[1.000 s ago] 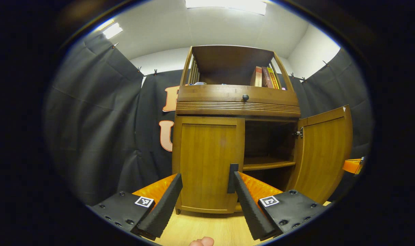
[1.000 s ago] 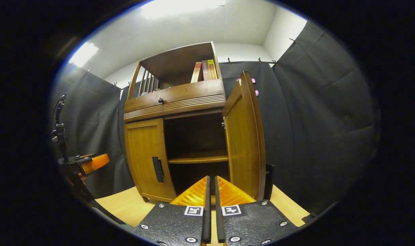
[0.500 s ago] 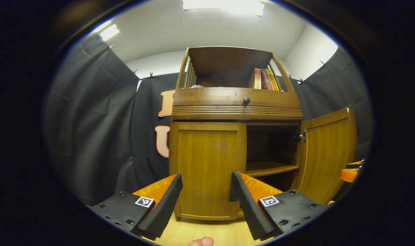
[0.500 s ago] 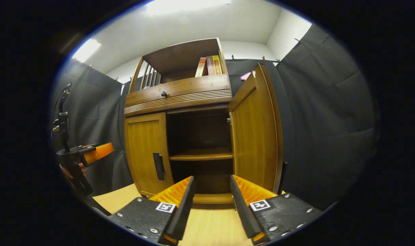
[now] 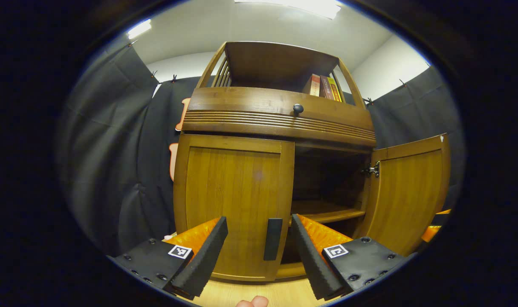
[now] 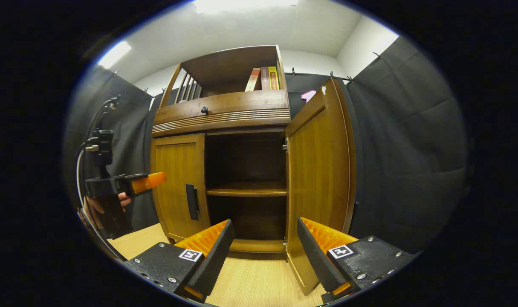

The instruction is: Open the right door of the double-door shoe cabinet with the right hand, and open the left door with the left hand.

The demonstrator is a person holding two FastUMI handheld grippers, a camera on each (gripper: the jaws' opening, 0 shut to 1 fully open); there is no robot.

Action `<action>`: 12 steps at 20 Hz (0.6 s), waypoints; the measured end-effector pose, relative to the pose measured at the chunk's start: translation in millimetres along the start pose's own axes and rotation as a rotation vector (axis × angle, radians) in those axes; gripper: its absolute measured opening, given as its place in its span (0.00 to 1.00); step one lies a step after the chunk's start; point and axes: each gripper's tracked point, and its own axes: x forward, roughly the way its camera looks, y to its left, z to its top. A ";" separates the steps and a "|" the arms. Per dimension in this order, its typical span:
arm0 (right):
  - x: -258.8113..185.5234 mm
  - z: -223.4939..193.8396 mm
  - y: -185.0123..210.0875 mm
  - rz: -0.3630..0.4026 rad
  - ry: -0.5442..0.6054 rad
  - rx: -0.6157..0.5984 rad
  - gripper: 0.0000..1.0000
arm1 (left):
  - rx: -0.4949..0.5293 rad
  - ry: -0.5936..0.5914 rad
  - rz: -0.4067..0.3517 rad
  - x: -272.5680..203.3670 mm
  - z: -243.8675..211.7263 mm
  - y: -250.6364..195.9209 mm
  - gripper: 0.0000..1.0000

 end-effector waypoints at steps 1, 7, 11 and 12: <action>0.7 -0.4 -0.2 0.000 -0.001 0.001 1.00 | 0.015 0.009 -0.008 10.5 -5.8 -1.3 0.95; 1.6 -5.1 -1.5 0.003 0.011 0.004 0.92 | 0.029 0.091 -0.046 60.8 -52.6 -17.5 0.95; -1.0 -1.2 -6.6 -0.016 -0.005 0.025 0.92 | 0.049 0.122 -0.035 82.4 -77.8 -20.6 0.95; -2.5 -0.5 -9.2 -0.024 -0.009 0.022 0.92 | 0.057 0.130 -0.031 88.3 -84.1 -20.3 0.95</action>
